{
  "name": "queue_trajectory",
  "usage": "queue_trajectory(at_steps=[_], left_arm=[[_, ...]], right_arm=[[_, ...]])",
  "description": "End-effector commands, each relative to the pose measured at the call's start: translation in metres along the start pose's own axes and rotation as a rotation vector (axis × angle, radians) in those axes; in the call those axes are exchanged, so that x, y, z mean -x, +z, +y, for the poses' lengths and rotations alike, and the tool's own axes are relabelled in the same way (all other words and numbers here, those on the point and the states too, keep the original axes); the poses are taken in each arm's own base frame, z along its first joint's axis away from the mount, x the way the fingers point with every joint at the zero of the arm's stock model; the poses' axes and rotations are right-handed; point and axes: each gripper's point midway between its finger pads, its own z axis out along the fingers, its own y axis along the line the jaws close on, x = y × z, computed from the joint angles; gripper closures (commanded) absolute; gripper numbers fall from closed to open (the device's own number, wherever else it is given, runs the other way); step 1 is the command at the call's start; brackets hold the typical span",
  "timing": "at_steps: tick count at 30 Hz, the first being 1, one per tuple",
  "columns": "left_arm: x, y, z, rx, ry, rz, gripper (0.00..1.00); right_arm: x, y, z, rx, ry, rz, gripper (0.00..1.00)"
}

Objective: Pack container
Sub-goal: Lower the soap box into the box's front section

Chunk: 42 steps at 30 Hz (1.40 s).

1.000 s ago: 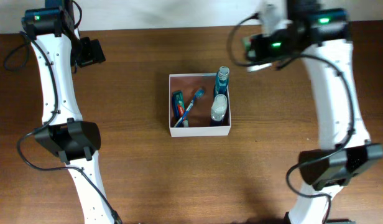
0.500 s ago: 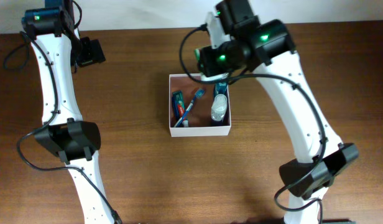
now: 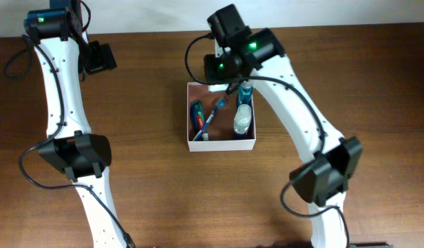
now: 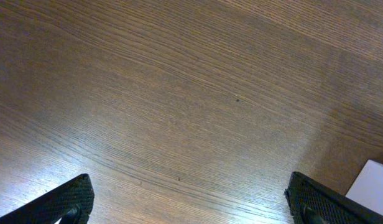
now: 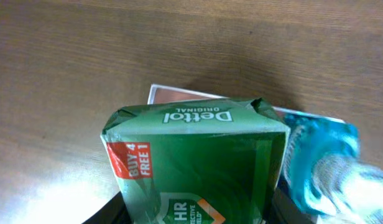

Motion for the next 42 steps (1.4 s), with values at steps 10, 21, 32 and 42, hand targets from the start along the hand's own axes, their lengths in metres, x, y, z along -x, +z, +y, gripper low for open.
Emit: queue_trajectory(at_steps=[10, 21, 32, 42], left_arm=[[0.005, -0.022, 0.004, -0.003, 0.004, -0.055, 0.0], [0.005, -0.022, 0.004, -0.004, 0.004, -0.056, 0.01], [0.005, -0.022, 0.004, -0.004, 0.004, -0.056, 0.01], [0.005, -0.022, 0.004, -0.004, 0.004, -0.056, 0.01]], right_arm=[[-0.028, 0.048, 0.002, -0.061, 0.057, 0.117, 0.58], [-0.046, 0.054, -0.009, -0.137, 0.045, 0.176, 0.57], [-0.071, 0.076, -0.021, -0.169, 0.046, 0.246, 0.57], [-0.075, 0.089, -0.022, -0.167, 0.045, 0.243, 0.53]])
